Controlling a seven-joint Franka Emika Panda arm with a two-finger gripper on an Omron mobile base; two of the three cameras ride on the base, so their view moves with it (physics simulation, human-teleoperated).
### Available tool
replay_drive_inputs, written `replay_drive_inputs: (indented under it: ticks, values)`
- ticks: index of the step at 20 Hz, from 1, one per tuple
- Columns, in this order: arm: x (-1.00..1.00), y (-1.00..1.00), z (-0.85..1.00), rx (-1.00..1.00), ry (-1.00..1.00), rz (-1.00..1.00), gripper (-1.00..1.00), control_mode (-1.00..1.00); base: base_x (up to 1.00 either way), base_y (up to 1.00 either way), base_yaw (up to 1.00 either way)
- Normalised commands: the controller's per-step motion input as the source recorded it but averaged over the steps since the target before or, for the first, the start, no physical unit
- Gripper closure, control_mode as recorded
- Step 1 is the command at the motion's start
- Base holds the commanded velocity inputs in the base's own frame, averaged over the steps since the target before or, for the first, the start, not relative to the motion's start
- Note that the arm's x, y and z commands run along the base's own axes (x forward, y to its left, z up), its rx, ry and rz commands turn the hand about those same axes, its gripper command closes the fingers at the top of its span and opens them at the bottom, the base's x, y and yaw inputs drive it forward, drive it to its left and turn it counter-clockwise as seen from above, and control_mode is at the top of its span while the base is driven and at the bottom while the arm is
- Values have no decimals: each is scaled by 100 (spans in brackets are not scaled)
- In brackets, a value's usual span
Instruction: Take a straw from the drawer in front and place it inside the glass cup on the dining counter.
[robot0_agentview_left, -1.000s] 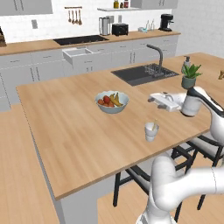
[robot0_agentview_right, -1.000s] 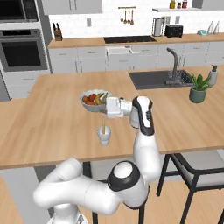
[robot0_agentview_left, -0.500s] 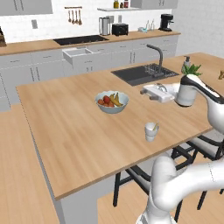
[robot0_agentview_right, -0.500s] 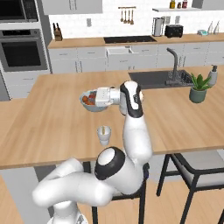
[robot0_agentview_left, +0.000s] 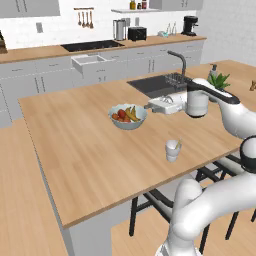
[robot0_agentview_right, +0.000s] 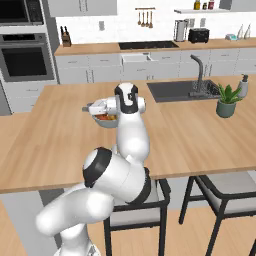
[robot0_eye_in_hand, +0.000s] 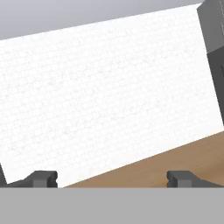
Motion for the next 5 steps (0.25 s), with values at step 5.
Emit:
replay_drive_inputs:
  ticks: [5]
  values:
    - [0,72,0,-8,14,-5,-100,-100,0,0,0]
